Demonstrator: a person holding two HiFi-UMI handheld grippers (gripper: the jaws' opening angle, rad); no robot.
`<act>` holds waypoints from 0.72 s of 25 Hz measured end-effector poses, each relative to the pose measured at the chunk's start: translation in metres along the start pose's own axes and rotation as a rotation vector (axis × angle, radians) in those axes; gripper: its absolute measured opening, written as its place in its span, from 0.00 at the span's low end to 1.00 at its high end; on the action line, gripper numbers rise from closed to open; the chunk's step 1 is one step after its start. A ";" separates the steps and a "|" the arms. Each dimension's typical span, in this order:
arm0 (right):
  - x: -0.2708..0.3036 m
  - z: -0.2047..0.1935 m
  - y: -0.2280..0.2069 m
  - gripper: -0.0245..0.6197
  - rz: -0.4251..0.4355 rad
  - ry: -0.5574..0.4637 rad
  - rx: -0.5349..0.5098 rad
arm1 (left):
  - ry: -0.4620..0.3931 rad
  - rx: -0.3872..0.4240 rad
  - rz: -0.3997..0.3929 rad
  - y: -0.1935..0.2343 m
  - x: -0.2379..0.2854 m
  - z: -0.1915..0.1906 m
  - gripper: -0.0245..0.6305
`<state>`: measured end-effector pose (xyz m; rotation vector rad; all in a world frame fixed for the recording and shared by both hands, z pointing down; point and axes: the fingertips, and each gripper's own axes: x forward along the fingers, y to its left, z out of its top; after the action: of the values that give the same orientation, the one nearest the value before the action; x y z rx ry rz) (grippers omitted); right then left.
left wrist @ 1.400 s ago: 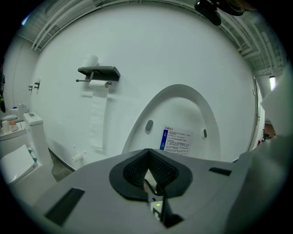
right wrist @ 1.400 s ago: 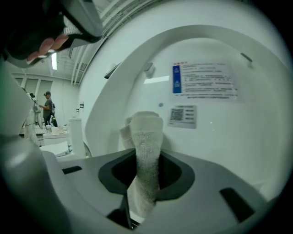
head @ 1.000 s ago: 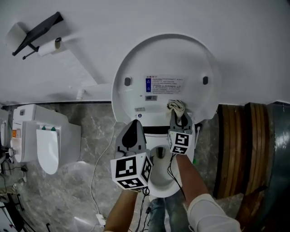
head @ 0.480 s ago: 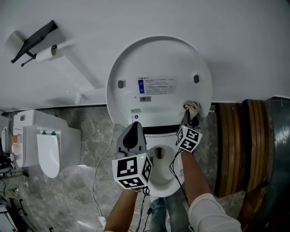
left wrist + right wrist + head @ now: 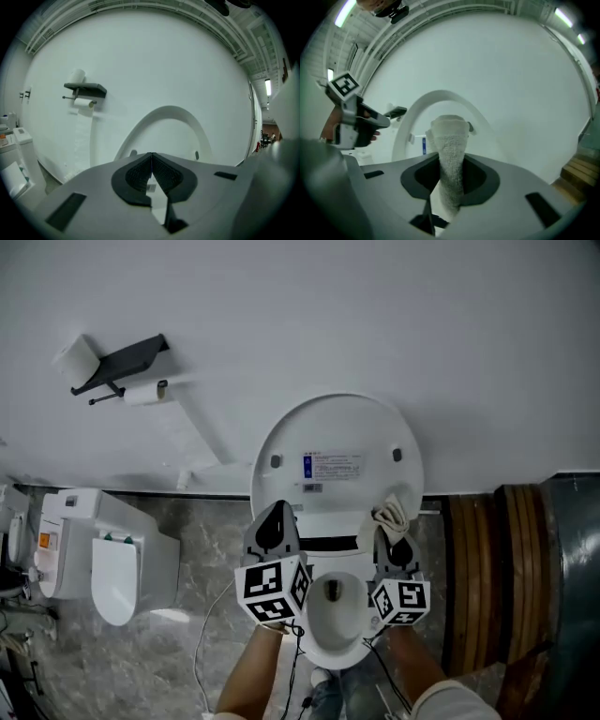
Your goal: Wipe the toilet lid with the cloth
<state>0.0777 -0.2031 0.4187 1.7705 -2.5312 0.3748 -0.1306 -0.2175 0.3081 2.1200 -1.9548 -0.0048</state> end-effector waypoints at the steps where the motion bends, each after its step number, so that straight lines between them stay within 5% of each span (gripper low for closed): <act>1: -0.009 0.013 0.010 0.18 0.032 0.017 0.019 | -0.021 0.008 -0.009 -0.002 0.005 0.019 0.06; 10: -0.068 0.104 0.031 0.18 0.193 0.042 0.201 | -0.063 0.236 -0.108 -0.034 0.083 0.141 0.12; 12: -0.078 0.114 0.021 0.18 0.197 0.033 0.235 | -0.040 0.224 -0.157 -0.043 0.103 0.146 0.16; 15: -0.085 0.123 0.009 0.18 0.197 0.022 0.268 | -0.003 0.104 -0.255 -0.053 0.126 0.151 0.17; 18: -0.088 0.125 0.000 0.18 0.204 0.016 0.299 | 0.033 0.066 -0.265 -0.051 0.131 0.154 0.17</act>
<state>0.1226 -0.1485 0.2833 1.5791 -2.7734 0.8102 -0.0949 -0.3717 0.1718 2.3900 -1.6637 0.0450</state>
